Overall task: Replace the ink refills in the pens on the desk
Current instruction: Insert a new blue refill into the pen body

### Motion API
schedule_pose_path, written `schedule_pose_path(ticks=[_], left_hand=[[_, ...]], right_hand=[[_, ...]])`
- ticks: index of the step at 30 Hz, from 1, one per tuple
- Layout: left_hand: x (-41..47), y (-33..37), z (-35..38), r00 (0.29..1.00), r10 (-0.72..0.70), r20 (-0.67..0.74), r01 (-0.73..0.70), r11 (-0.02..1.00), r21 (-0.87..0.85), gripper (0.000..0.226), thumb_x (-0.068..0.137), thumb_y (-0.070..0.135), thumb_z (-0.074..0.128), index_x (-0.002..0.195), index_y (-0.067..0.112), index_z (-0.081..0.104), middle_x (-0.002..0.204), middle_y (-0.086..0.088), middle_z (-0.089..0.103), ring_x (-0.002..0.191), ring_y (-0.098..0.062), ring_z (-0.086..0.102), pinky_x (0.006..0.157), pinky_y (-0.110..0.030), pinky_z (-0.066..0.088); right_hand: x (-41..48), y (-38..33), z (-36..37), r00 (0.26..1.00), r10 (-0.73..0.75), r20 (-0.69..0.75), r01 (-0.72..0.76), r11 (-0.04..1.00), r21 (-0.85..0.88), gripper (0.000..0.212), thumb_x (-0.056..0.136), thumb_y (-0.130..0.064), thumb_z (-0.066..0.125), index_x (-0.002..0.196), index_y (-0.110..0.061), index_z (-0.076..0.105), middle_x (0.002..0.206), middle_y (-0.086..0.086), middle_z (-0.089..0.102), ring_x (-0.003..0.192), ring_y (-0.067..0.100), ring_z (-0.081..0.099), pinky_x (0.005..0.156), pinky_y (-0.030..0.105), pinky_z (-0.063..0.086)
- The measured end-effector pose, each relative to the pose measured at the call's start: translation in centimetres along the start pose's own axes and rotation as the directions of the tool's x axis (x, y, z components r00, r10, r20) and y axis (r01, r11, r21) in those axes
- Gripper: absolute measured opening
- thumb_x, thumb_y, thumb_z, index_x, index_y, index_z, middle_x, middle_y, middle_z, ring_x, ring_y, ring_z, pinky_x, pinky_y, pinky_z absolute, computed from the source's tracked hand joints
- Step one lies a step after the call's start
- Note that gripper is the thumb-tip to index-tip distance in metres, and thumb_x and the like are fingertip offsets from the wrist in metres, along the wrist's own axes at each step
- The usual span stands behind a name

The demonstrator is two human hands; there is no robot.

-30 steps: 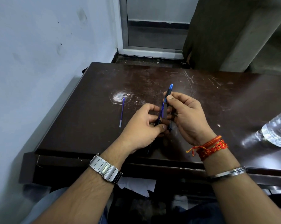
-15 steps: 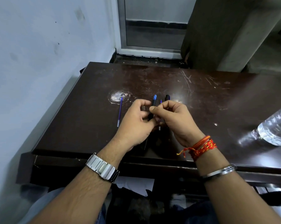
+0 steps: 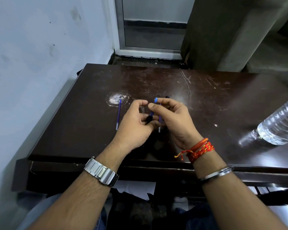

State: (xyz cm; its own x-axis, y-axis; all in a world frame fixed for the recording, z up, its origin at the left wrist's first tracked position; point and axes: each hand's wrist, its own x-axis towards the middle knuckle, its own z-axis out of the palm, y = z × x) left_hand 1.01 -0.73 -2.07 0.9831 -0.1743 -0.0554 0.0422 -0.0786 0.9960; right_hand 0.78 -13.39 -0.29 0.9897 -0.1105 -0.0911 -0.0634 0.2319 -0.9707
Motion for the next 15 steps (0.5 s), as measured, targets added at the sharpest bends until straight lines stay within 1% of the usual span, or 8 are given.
schedule_pose_path(ticks=[1,3,5,6,8,10,12,15], left_hand=[[0.03,-0.04,0.01,1.0,0.001,-0.001,-0.001,1.0,0.003,0.061,0.085,-0.003,0.074,0.129,0.025,0.044,0.094,-0.007,0.079,0.087,-0.018,0.078,0.093,-0.044,0.059],[0.01,-0.08,0.0,1.0,0.004,-0.013,-0.004,1.0,0.023,0.064,0.084,-0.002,0.075,0.131,0.027,0.043,0.091,-0.003,0.08,0.085,-0.019,0.078,0.092,-0.046,0.059],[0.0,-0.17,-0.06,1.0,0.003,-0.025,-0.001,0.998,0.061,0.07,0.082,0.0,0.077,0.137,0.025,0.042,0.093,-0.001,0.08,0.086,-0.017,0.078,0.093,-0.047,0.058],[0.02,-0.26,-0.08,0.999,0.001,-0.035,0.002,0.996,0.089,0.072,0.081,0.003,0.079,0.139,0.025,0.042,0.094,0.0,0.079,0.087,-0.016,0.077,0.093,-0.046,0.058],[0.11,-0.34,-0.14,0.998,-0.001,-0.06,0.009,0.991,0.131,0.075,0.079,0.008,0.082,0.14,0.027,0.043,0.094,0.0,0.077,0.09,-0.014,0.076,0.094,-0.044,0.058],[0.16,-0.4,-0.11,0.999,0.0,-0.053,0.005,0.995,0.096,0.076,0.08,0.008,0.082,0.141,0.027,0.042,0.094,-0.003,0.079,0.091,-0.015,0.077,0.095,-0.046,0.057],[0.19,-0.49,-0.11,0.999,0.004,-0.037,-0.001,0.998,0.066,0.077,0.081,0.007,0.079,0.144,0.025,0.039,0.094,-0.004,0.081,0.089,-0.016,0.077,0.096,-0.048,0.057],[0.2,-0.59,-0.15,0.999,-0.002,-0.033,0.004,0.998,0.059,0.083,0.078,0.009,0.08,0.147,0.025,0.036,0.097,-0.006,0.08,0.091,-0.019,0.077,0.096,-0.049,0.056]], right_hand=[[0.01,0.01,0.07,1.0,0.018,0.006,-0.019,1.0,0.015,0.019,0.082,-0.008,0.075,0.099,-0.008,0.069,0.075,0.007,0.066,0.056,0.009,0.063,0.049,0.019,0.049],[0.04,0.1,0.12,0.999,0.029,0.017,-0.029,1.0,-0.009,0.011,0.083,-0.004,0.072,0.091,-0.011,0.07,0.07,0.002,0.069,0.056,0.008,0.063,0.049,0.018,0.049],[0.06,0.19,0.03,0.999,0.017,0.03,-0.016,0.999,-0.047,0.014,0.079,-0.003,0.076,0.088,-0.009,0.067,0.068,0.004,0.064,0.059,0.014,0.06,0.051,0.02,0.048],[0.08,0.19,-0.02,1.0,0.012,0.029,-0.01,0.999,-0.051,0.02,0.076,-0.004,0.079,0.088,-0.009,0.064,0.068,0.006,0.061,0.06,0.017,0.058,0.051,0.021,0.048],[0.13,0.14,-0.07,1.0,0.019,0.015,-0.019,1.0,-0.02,0.03,0.072,-0.008,0.083,0.09,-0.011,0.059,0.069,0.004,0.058,0.058,0.016,0.057,0.05,0.022,0.047],[0.18,0.15,0.01,0.999,0.036,0.005,-0.036,0.999,0.016,0.025,0.076,-0.01,0.081,0.092,-0.011,0.062,0.073,0.003,0.064,0.058,0.013,0.061,0.049,0.021,0.047],[0.19,0.26,0.08,1.0,0.029,0.011,-0.029,1.0,-0.009,0.018,0.079,-0.008,0.077,0.092,-0.011,0.066,0.073,0.002,0.066,0.059,0.012,0.061,0.05,0.019,0.048],[0.16,0.42,0.02,1.0,0.006,0.018,-0.005,0.999,-0.036,0.024,0.074,-0.004,0.081,0.093,-0.006,0.067,0.069,0.005,0.059,0.06,0.017,0.056,0.056,0.024,0.047]])
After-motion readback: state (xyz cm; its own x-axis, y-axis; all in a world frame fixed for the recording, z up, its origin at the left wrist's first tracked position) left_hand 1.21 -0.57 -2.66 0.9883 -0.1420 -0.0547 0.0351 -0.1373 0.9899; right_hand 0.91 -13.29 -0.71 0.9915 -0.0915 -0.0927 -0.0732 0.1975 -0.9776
